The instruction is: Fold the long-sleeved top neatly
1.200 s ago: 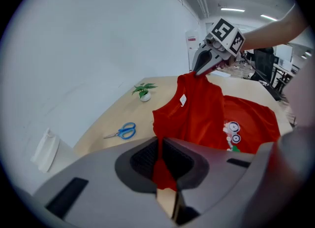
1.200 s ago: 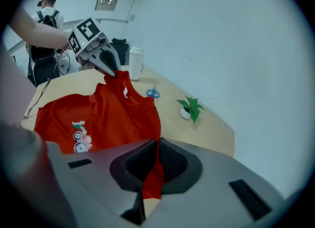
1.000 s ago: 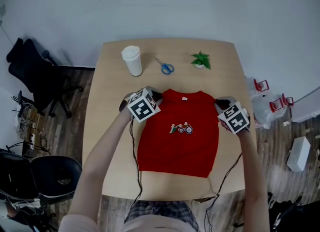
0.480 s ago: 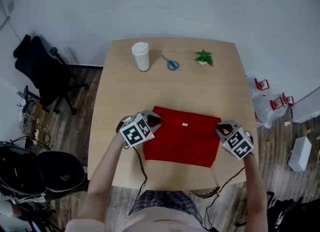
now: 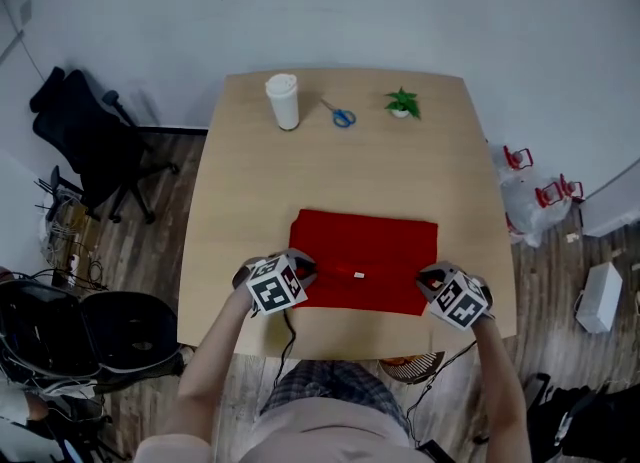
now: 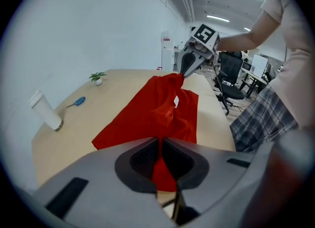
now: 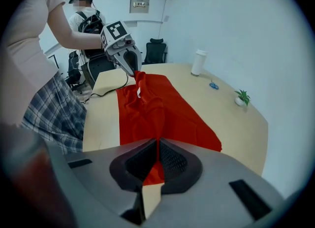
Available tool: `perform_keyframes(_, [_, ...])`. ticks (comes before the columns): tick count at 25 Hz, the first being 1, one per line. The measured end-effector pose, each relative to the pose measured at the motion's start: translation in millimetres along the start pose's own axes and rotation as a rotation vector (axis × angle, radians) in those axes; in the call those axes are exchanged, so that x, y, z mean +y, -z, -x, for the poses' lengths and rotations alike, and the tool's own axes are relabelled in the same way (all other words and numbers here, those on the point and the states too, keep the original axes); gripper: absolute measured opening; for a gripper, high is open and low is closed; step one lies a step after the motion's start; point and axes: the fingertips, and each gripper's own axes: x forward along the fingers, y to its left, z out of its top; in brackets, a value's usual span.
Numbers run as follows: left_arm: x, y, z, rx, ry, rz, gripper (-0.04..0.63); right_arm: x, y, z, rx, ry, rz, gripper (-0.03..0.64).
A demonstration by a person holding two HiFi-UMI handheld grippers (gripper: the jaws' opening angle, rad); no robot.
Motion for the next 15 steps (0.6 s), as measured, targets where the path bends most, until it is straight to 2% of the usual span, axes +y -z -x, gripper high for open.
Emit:
perform_keyframes(7, [-36.3,29.3,-22.6,0.068,0.055,0.002,0.031,42.0,31.7,-28.7,0.083,-0.070,0.037,0.028])
perform_keyframes(15, [-52.4,48.9,-41.6,0.095,0.089,0.087,0.037,55.0,58.1,-58.6,0.115,-0.091,-0.056,0.035])
